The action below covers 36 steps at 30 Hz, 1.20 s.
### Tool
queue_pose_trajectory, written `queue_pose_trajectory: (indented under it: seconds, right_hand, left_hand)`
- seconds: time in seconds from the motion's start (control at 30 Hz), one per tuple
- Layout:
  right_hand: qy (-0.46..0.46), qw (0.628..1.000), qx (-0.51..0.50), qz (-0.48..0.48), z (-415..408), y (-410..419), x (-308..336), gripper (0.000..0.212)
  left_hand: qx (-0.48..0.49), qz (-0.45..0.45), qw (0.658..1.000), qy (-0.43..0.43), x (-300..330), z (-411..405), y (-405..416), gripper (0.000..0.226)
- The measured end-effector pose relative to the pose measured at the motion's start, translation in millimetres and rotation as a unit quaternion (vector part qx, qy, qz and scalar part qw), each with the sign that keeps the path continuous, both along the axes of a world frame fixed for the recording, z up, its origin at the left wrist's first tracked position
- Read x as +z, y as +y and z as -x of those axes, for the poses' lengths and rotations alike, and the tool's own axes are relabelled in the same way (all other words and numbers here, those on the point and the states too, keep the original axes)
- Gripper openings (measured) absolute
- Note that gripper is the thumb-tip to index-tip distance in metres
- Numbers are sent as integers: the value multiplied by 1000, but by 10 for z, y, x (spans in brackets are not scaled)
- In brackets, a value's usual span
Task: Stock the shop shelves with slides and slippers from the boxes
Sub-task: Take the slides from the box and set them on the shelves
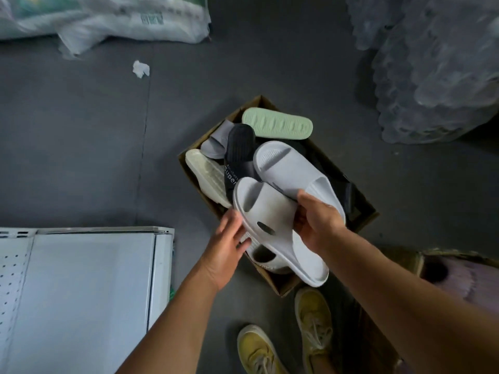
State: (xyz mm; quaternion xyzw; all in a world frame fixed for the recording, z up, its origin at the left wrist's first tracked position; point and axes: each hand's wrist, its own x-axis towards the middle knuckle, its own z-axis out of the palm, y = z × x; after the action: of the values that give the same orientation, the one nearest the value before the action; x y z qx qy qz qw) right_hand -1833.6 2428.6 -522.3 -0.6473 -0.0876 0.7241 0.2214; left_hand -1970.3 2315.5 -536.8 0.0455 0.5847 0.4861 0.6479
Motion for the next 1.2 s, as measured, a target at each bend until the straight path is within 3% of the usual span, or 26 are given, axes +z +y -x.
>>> queue_pose_trajectory:
  seconds: [0.1,0.27,0.43,0.57,0.7,0.87,1.2]
  right_hand:
    - [3,1000,-27,12,87,-90,80,26]
    - [31,999,-42,0,225,-211,342,18]
    - [-104,972,172,-124,194,-179,719,29]
    - [-119,960,204,-153,180,-179,1063,33]
    - [-122,951,212,-189,165,-283,1525,24]
    - [-169,915,255,-263,120,-465,2142,41]
    - [-108,884,297,-344,100,-766,3439,42]
  left_hand:
    - [2,-3,1000,-20,38,-152,-41,76]
    - [47,-3,997,-55,225,-258,19,60]
    - [97,14,995,-25,468,3,4,70]
    - [95,12,995,-29,774,247,4,68]
    - [101,8,994,-37,1190,323,-38,70]
    - [105,-14,994,-35,1869,310,-165,70]
    - [171,-66,983,-19,3368,255,-583,72]
